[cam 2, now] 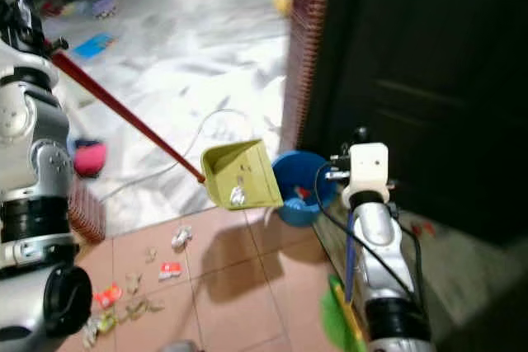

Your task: Sweep floor

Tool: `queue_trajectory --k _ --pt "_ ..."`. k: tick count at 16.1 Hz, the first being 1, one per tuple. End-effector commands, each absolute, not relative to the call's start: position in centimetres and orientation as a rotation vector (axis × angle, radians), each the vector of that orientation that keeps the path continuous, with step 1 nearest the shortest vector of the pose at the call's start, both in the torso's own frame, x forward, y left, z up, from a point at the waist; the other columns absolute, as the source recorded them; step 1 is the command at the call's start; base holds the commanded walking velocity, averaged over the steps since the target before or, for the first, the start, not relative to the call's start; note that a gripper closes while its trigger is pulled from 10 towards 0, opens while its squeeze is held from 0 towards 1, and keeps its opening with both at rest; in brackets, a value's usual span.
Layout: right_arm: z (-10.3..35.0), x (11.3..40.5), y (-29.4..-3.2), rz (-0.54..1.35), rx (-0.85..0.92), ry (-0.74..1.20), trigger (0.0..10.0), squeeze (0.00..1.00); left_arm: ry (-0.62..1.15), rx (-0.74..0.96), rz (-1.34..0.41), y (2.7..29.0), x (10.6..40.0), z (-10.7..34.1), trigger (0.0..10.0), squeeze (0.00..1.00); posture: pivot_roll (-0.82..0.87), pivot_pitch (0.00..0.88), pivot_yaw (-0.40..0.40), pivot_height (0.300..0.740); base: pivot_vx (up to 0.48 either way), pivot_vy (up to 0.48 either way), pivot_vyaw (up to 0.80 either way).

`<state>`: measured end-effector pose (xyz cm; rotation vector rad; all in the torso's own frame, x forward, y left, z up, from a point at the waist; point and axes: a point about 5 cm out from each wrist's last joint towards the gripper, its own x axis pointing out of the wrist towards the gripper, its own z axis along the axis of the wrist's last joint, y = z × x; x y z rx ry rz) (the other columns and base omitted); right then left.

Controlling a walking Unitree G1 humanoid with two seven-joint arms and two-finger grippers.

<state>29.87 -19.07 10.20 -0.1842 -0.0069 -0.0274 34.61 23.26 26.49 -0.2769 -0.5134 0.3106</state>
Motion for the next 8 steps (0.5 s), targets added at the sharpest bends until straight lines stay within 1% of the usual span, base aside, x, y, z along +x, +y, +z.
queue_trajectory --k 1,5,8 --pt "10.6 29.94 -18.53 -0.006 -0.177 -0.035 10.0 0.0 -0.61 -0.286 0.311 23.18 34.38 28.55 10.0 0.0 -0.08 0.0 0.052 0.74 0.48 0.0 0.0" --pt "10.55 29.98 -18.35 0.004 -0.174 -0.033 10.0 0.0 -0.609 -0.291 0.307 22.94 34.49 28.53 10.0 0.0 -0.08 0.0 0.053 0.74 0.48 0.0 0.0" --pt "10.53 30.02 -18.31 0.007 -0.172 -0.031 10.0 0.0 -0.606 -0.299 0.31 22.87 34.56 28.47 10.0 0.0 -0.08 0.0 0.054 0.74 0.0 0.0 0.0"
